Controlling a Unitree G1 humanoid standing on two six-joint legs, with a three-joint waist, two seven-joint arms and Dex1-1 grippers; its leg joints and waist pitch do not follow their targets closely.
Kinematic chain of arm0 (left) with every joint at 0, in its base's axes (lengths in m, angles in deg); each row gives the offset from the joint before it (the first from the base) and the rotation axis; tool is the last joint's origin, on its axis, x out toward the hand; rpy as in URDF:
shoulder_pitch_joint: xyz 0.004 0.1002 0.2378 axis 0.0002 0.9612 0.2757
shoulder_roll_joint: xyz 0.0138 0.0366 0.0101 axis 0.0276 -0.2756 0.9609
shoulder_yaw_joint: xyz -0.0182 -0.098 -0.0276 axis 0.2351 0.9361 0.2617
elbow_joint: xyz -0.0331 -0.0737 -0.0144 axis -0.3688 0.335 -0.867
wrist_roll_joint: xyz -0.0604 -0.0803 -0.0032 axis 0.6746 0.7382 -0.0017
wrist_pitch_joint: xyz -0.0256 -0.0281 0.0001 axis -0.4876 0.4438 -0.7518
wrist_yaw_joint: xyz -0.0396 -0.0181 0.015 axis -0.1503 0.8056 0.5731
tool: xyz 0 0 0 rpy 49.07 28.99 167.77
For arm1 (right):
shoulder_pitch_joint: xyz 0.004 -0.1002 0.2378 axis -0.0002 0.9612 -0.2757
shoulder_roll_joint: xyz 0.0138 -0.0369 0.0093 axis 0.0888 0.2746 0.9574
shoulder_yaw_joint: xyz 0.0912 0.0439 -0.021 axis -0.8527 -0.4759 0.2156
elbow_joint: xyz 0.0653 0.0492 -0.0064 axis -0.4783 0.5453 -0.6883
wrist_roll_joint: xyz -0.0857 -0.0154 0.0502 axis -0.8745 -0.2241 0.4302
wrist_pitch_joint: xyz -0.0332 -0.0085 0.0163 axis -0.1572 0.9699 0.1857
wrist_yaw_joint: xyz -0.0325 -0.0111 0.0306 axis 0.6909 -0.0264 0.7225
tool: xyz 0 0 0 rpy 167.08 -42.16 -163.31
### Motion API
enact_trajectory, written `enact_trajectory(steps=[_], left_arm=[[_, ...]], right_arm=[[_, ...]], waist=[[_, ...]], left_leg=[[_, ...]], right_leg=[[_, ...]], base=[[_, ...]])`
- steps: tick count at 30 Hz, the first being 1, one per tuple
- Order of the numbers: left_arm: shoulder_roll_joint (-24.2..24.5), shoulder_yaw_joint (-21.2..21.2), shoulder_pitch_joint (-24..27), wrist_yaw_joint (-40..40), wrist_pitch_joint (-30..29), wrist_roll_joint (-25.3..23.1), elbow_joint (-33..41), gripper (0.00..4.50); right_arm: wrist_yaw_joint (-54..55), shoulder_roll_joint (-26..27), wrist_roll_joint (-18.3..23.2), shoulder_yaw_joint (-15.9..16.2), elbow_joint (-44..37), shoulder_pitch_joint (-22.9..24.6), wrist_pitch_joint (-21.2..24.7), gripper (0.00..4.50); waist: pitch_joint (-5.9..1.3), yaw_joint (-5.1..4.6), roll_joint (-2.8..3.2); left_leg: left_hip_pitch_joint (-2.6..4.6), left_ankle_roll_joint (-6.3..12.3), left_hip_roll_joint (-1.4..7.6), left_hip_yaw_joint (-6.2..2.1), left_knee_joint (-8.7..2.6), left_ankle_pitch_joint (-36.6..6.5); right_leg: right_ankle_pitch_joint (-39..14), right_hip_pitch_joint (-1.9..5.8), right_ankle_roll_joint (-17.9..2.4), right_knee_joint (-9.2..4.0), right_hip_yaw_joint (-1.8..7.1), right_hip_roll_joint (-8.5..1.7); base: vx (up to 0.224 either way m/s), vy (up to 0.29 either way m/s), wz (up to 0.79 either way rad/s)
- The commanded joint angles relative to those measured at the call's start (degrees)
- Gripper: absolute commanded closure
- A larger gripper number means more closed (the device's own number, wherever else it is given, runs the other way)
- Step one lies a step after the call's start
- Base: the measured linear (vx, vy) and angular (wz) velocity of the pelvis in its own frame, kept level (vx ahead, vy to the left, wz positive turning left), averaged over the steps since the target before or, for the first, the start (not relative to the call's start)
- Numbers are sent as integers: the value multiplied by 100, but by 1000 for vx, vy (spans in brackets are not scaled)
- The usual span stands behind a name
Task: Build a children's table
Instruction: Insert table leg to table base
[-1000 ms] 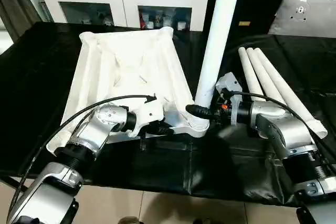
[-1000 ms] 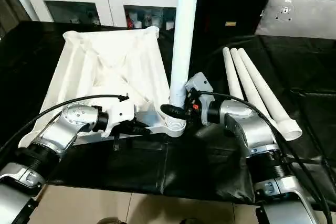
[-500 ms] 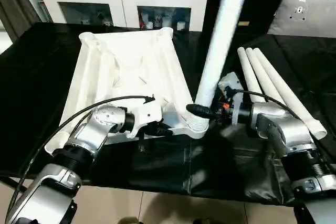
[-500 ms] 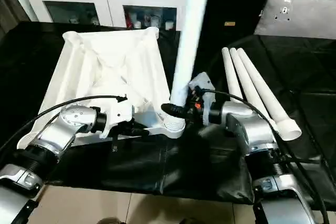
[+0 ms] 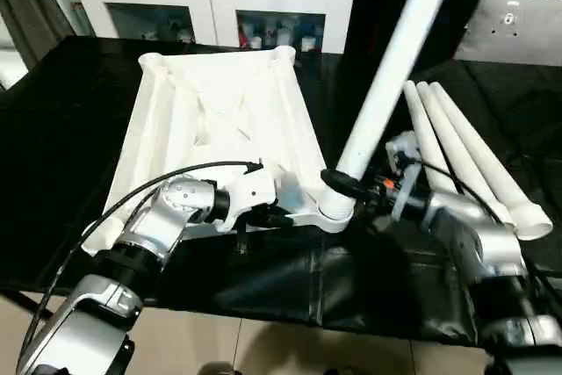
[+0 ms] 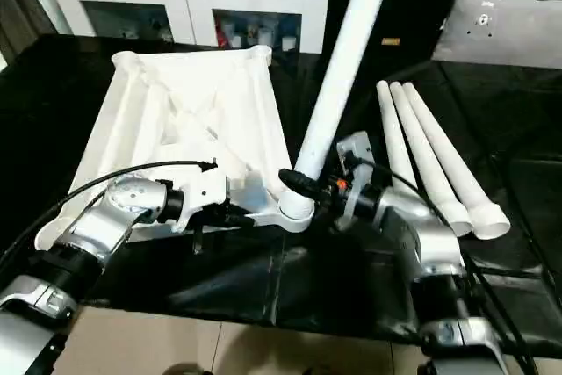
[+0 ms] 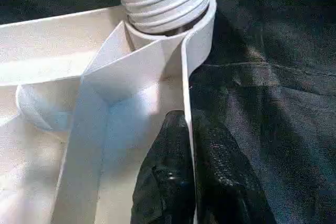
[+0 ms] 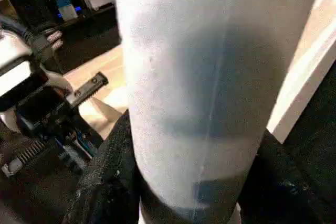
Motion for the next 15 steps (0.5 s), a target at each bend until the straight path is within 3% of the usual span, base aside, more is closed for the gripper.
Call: enact_trajectory(steps=[1, 9, 13, 15], left_arm=[[-43, -14, -72, -46, 159, 32, 81, 450], [-31, 1, -138, -134, 218, -4, -1, 450], [25, -2, -196, -250, 208, 3, 47, 450], [43, -9, -201, -305, 203, 14, 88, 450]], right_arm=[[93, -97, -314, 144, 23, 135, -19, 260], [-138, -292, -611, 485, 101, 28, -148, 260], [-377, -331, -670, 650, 275, -161, -164, 260], [-507, -359, -702, 748, 336, -212, -134, 260]], waist=[[-427, -21, 12], [-423, -21, 7], [-420, -16, -41], [-425, -17, -26]], left_leg=[[-65, 245, 158, 99, -444, -419], [-66, 284, 160, 96, -441, -448], [-70, 314, 159, 99, -443, -439], [-71, 326, 164, 99, -438, -408]], right_leg=[[-863, 435, -1275, -354, 215, -384], [-868, 435, -1308, -352, 221, -385], [-952, 438, -1316, -352, 217, -395], [-923, 433, -1327, -345, 215, -395]], base=[[0, 0, 0], [0, 0, 0], [0, 0, 0], [0, 0, 0]])
